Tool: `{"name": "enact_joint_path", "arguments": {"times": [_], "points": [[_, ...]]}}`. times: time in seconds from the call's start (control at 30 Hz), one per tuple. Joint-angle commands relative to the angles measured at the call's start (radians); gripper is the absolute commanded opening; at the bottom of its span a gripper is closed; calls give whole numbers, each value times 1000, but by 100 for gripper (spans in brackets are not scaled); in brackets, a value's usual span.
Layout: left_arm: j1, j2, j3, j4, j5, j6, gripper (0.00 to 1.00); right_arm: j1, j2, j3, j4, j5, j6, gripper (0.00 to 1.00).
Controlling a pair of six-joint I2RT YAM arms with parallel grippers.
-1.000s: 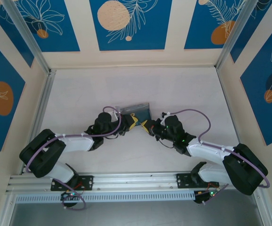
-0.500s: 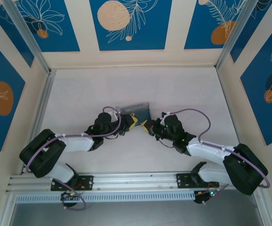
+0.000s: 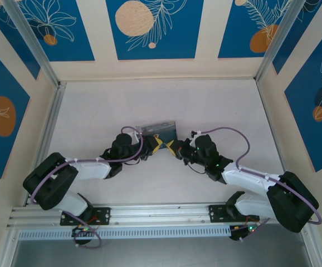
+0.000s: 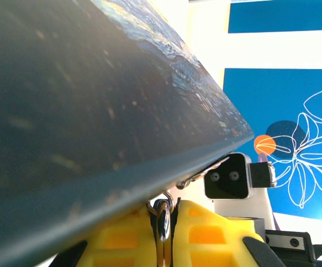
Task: Unlock the padlock with the key
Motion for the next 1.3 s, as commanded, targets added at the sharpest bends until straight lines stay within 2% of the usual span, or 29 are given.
{"name": "enact_joint_path", "arguments": {"times": [0.0, 0.53, 1.27], "points": [[7, -10, -6, 29, -11, 20, 0, 10, -9, 23, 23, 10, -14, 0], [7, -44, 8, -32, -29, -20, 0, 11, -100, -79, -15, 56, 9, 0], [8, -36, 4, -30, -32, -17, 0, 18, 27, -11, 58, 34, 9, 0]]}}
